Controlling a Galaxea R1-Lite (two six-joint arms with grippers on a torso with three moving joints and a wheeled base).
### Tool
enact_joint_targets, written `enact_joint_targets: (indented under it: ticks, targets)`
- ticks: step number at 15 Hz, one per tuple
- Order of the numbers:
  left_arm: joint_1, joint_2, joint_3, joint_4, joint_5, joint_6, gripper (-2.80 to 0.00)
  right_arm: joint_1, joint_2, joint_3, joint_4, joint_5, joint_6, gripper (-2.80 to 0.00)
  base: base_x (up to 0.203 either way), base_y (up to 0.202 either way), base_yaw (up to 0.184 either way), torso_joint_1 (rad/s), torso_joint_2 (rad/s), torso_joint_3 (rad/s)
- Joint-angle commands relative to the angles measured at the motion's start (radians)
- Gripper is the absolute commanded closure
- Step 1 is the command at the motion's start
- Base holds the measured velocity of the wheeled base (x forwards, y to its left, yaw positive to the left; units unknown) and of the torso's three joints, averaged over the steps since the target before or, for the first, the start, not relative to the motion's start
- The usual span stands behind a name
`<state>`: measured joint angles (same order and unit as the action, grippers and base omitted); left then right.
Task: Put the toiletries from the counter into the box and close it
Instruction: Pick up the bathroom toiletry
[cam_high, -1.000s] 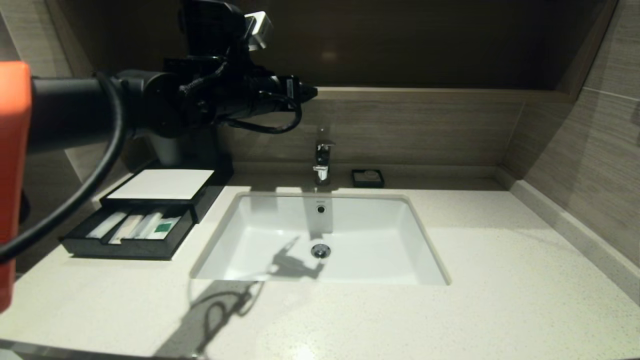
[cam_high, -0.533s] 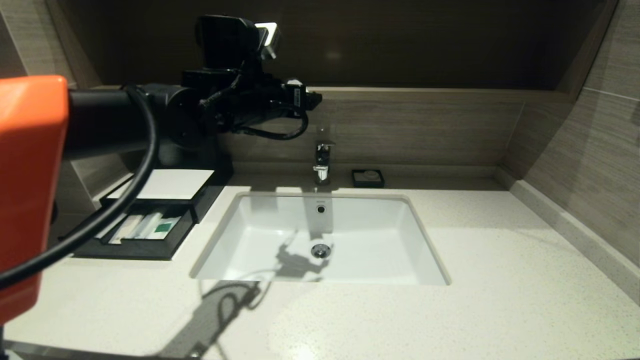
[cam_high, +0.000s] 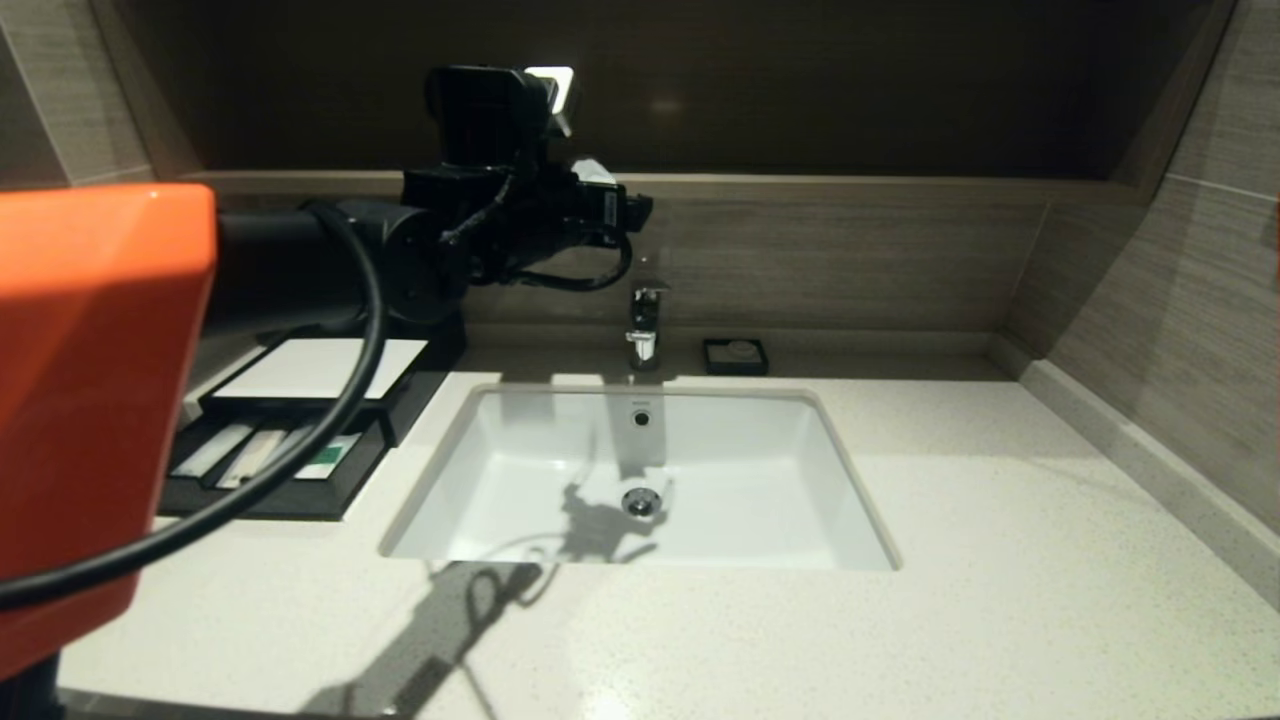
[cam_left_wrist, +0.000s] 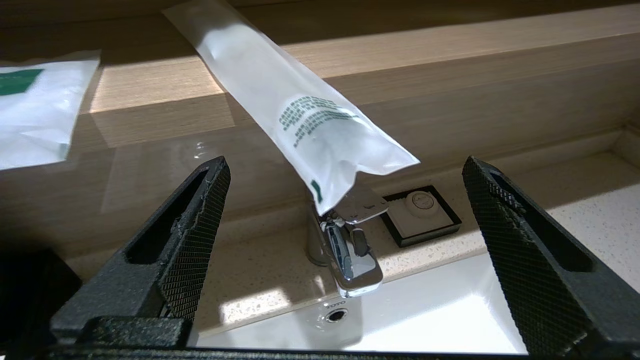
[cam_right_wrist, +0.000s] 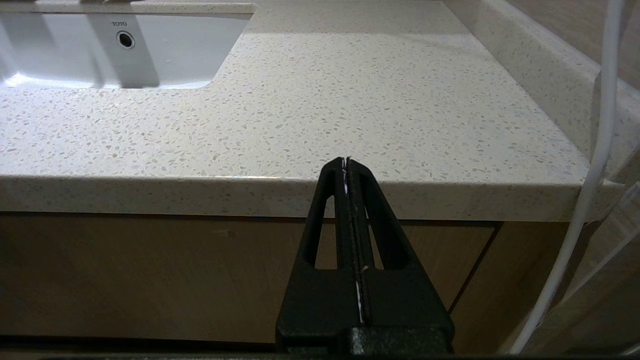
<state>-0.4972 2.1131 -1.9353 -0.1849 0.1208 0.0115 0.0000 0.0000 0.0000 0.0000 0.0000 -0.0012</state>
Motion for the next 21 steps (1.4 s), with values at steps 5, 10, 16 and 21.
enact_joint_targets:
  ticks: [5,10,16,21]
  targets:
    - [-0.001,0.015,-0.001,-0.01,0.052,0.004,-2.8,0.0,0.0,0.0,0.0,0.0,0.0,0.0,0.0,0.0,0.0,0.0,0.0,0.0]
    - [-0.009,0.017,-0.001,-0.047,0.083,0.026,-2.8,0.0,0.0,0.0,0.0,0.0,0.0,0.0,0.0,0.0,0.0,0.0,0.0,0.0]
    - [-0.024,0.028,-0.001,-0.053,0.095,0.028,-2.8,0.0,0.0,0.0,0.0,0.0,0.0,0.0,0.0,0.0,0.0,0.0,0.0,0.0]
    - [-0.03,0.031,-0.001,-0.062,0.103,0.03,-2.8,0.0,0.0,0.0,0.0,0.0,0.0,0.0,0.0,0.0,0.0,0.0,0.0,0.0]
